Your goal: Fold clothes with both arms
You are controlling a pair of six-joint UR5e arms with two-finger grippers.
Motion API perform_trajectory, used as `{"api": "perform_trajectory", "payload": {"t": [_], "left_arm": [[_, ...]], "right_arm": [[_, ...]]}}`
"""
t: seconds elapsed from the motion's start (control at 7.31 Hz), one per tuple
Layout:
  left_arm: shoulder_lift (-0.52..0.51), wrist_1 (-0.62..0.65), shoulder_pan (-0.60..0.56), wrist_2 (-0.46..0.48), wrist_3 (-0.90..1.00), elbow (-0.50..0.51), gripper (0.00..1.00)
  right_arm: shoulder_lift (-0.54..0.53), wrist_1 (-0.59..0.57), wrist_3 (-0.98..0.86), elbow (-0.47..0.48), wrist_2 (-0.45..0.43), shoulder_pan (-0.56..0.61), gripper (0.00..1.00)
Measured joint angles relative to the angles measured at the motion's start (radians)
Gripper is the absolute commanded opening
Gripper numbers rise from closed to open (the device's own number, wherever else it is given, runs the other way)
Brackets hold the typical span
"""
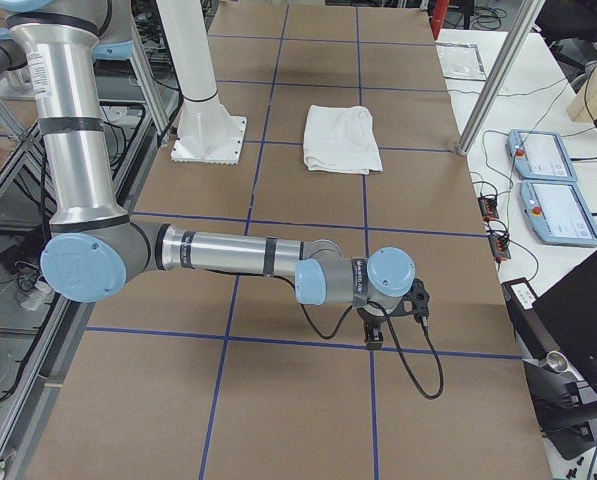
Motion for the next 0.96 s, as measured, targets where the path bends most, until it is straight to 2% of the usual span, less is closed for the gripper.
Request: {"api": "perform_trajectory", "payload": {"t": [0.27, 0.41, 0.68, 0.96], "left_arm": [[0.007, 0.158, 0.0, -0.004, 0.0, -0.098, 1.0], [0.015, 0.202, 0.0, -0.009, 0.0, -0.133, 1.0], [0.024, 0.229, 0.0, -0.027, 0.007, -0.148, 1.0], [0.031, 0.228, 0.0, -0.033, 0.012, -0.143, 1.0]], "right_arm": [[-0.038, -0.006, 0.026, 0.025, 0.003, 0.029, 1.0], [-0.069, -0.01, 0.032, 0.063, -0.034, 0.037, 1.0], [-0.113, -0.074, 0.035, 0.159, -0.11, 0.041, 1.0], [-0.139, -0.188, 0.042, 0.278, -0.124, 0.041, 1.0]]}}
